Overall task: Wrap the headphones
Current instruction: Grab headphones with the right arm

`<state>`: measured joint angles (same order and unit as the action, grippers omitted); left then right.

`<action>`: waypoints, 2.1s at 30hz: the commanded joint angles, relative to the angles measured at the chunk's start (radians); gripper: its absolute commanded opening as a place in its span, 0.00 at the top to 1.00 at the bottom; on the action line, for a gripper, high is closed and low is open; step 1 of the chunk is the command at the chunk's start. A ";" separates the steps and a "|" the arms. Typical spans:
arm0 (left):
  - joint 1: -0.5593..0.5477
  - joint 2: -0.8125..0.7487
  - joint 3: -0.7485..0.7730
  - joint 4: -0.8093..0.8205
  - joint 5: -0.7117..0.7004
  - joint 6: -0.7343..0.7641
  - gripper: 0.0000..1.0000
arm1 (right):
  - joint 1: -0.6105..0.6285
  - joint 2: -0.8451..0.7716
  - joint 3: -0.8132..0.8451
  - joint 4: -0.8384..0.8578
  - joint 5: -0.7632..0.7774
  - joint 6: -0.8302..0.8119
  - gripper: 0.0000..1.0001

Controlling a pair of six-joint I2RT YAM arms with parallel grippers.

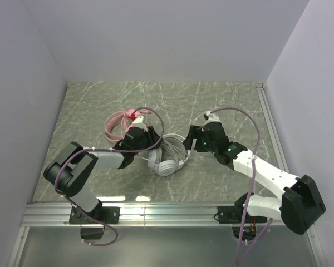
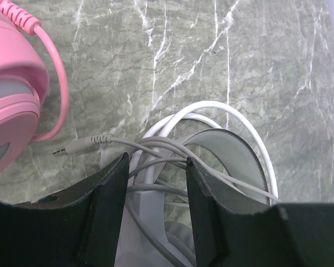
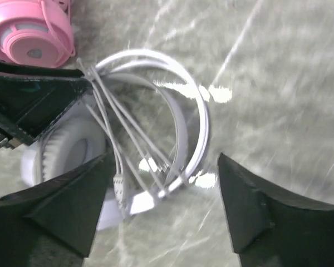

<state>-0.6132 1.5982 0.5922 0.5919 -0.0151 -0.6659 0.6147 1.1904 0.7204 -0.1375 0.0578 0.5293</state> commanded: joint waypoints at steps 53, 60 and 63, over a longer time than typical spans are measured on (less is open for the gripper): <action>-0.010 0.160 -0.124 0.177 0.102 -0.101 0.52 | 0.034 0.144 -0.478 0.722 -0.059 0.880 0.56; -0.010 0.216 -0.137 0.295 0.152 -0.146 0.52 | 0.033 0.040 -0.469 0.705 -0.012 0.831 0.67; -0.010 0.227 -0.141 0.339 0.171 -0.158 0.51 | 0.033 -0.012 -0.472 0.699 -0.001 0.819 0.68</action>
<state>-0.5995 1.7695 0.4953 1.0161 0.0650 -0.8310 0.6456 1.2667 0.2352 0.4583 -0.0090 1.3987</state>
